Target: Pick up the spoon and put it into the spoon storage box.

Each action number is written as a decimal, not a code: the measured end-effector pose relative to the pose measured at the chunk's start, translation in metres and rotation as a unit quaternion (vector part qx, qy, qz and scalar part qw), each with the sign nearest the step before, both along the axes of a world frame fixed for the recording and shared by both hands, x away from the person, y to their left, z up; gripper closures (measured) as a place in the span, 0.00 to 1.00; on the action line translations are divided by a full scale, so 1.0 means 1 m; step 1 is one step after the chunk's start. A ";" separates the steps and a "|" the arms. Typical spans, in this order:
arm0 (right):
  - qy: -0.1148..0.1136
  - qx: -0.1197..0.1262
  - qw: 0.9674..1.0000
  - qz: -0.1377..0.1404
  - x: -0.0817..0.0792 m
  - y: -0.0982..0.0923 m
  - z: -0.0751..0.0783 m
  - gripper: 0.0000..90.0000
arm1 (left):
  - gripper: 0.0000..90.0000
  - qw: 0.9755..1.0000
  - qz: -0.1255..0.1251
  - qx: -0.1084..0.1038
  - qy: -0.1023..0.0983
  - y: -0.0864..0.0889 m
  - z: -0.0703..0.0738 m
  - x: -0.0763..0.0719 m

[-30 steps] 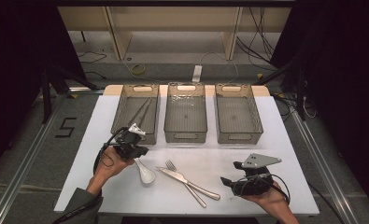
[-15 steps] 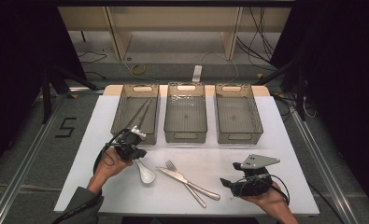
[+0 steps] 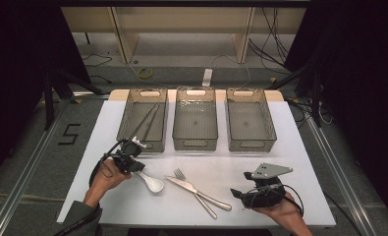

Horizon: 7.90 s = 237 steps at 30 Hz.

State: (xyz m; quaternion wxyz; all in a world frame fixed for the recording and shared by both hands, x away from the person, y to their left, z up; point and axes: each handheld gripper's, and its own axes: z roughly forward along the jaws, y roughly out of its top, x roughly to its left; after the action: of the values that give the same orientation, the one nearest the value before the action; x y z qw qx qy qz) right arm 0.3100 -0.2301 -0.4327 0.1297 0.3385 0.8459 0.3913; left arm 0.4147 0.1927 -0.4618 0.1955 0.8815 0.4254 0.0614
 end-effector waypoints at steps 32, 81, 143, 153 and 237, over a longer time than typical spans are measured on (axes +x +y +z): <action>0.006 -0.005 1.000 0.003 0.001 0.002 -0.002 0.30 | 0.55 0.998 -0.055 -0.005 0.016 -0.004 0.011 -0.054; 0.011 0.000 1.000 0.001 0.002 0.001 -0.002 0.31 | 0.83 0.996 -0.080 0.003 0.025 -0.014 0.003 -0.058; 0.013 0.010 1.000 0.007 0.003 0.002 -0.003 0.31 | 0.83 0.982 0.016 -0.161 -0.095 -0.092 0.077 0.098; 0.012 0.009 1.000 0.009 0.003 0.001 -0.004 0.31 | 0.83 0.982 0.023 -0.157 -0.103 -0.110 0.076 0.113; 0.031 -0.049 0.994 0.097 0.013 0.055 0.001 0.61 | 0.21 0.945 -0.003 -0.281 -0.165 -0.036 0.061 -0.025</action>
State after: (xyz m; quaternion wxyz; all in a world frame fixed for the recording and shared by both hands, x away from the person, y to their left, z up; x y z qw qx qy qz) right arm 0.3225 -0.1755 -0.4316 0.0812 0.2597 0.8966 0.3493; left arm 0.3897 0.1562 -0.4005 0.5033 0.7693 0.3846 0.0836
